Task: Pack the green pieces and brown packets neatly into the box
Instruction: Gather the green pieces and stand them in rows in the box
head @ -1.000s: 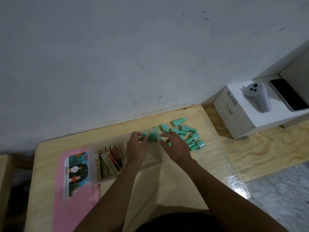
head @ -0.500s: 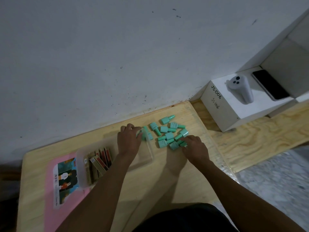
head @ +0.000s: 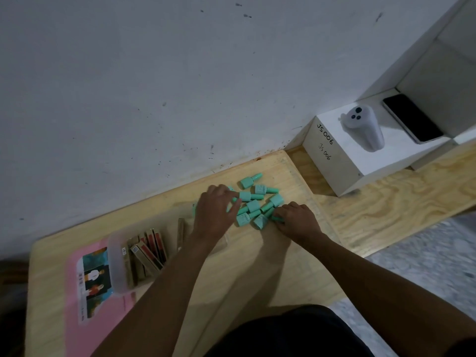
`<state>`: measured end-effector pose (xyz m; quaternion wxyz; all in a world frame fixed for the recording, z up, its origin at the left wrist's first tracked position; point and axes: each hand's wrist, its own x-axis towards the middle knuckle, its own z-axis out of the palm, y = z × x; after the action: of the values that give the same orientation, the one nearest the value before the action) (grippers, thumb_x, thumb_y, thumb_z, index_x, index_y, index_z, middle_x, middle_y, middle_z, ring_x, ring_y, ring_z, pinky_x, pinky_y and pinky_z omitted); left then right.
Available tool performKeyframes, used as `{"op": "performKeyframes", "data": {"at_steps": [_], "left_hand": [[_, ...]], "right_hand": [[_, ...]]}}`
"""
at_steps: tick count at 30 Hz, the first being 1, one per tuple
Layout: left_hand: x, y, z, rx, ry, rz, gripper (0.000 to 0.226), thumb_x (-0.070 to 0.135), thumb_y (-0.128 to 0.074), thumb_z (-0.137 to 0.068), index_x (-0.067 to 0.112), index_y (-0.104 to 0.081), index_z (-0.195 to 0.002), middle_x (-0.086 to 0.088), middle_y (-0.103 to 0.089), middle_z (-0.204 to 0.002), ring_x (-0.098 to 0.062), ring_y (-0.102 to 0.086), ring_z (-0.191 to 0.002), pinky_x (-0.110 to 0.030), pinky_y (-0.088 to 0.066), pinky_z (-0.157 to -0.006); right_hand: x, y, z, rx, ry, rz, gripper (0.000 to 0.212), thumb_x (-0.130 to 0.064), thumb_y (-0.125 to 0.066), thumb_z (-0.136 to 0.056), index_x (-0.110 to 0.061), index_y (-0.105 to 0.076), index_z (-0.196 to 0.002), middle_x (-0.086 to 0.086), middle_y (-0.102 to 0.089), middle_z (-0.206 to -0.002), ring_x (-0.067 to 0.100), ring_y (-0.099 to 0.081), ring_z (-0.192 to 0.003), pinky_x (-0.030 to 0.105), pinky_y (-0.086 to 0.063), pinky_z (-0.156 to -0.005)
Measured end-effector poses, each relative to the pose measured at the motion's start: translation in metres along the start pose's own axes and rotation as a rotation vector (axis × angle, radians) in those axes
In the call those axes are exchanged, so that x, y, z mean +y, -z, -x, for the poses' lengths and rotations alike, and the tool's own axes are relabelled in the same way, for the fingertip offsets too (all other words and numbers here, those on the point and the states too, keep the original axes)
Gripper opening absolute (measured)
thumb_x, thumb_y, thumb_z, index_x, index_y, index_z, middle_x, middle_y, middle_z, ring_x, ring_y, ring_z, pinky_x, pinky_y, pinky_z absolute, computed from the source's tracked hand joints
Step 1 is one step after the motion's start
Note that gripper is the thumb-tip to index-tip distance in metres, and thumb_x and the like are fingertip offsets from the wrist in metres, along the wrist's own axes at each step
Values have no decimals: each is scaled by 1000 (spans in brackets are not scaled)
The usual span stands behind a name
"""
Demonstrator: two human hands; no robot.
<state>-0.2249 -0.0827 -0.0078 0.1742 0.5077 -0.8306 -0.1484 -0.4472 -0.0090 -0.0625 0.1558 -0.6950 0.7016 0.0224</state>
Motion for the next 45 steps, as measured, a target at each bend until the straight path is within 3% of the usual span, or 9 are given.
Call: {"op": "performKeyframes", "data": {"at_steps": [5,12,18,24,30,33,36,41,45], "left_hand": [[27,-23,-6,-304,-33,-62,33,41,-54,-89,22,-67,-113,0,-66,-111,-22,-55,-107,-38,-43,-89],[72,-89,-14,-501,77,-156,37,39,-53,-88,17,-67,-115,-6,-61,-113,-26,-55,-110,-38,-45,-88],[64,-97,-9,-479,186,-194,41,42,-54,-89,16,-62,-121,-8,-54,-121,-28,-51,-115,-41,-40,-99],[61,-100,-13,-424,329,-43,34,38,-62,-85,17,-69,-111,-7,-56,-118,-25,-53,-113,-40,-45,-93],[52,-81,-18,-361,428,356,28,31,-66,-85,4,-69,-88,1,-48,-79,-22,-54,-79,-29,-40,-68],[51,-61,-18,-306,516,603,26,31,-68,-85,7,-70,-95,-3,-66,-87,-20,-64,-82,-28,-49,-68],[49,-39,-12,-212,588,718,23,32,-69,-84,11,-71,-94,1,-69,-81,-11,-64,-72,-15,-47,-59],[35,-12,6,22,698,797,19,31,-70,-83,12,-68,-87,-2,-69,-82,-11,-65,-71,-32,-55,-65],[8,9,30,190,759,732,20,30,-70,-84,11,-64,-87,-3,-67,-82,-13,-64,-70,-32,-54,-63]], "right_hand": [[0,9,-1,26,-47,-194,36,-38,-58,-91,-26,-61,-125,-3,-68,-115,12,-58,-97,28,-48,-80],[49,8,18,139,-440,-991,30,-20,-59,-94,-14,-64,-123,-4,-67,-108,6,-61,-95,14,-48,-78],[36,14,15,127,-664,-1547,22,-20,-56,-96,-15,-67,-114,11,-68,-111,23,-65,-104,37,-57,-87],[43,12,6,121,-709,-1601,18,-21,-55,-97,-21,-65,-112,10,-65,-115,23,-62,-108,36,-56,-85],[38,15,-3,112,-642,-1551,31,-23,-59,-95,-13,-63,-124,7,-67,-114,18,-65,-103,40,-56,-90],[28,21,-6,108,-561,-1553,30,-22,-61,-94,-12,-64,-122,5,-69,-109,16,-68,-99,32,-58,-82],[16,28,-10,121,-517,-1539,25,-17,-61,-93,-9,-66,-117,6,-72,-103,18,-70,-95,33,-59,-80],[-16,36,-20,83,-361,-1517,20,-12,-64,-91,-3,-71,-108,5,-74,-97,19,-71,-91,33,-61,-76],[-57,42,-27,92,-202,-1430,19,-17,-64,-92,-7,-70,-108,0,-72,-91,11,-68,-83,29,-60,-73]]}}
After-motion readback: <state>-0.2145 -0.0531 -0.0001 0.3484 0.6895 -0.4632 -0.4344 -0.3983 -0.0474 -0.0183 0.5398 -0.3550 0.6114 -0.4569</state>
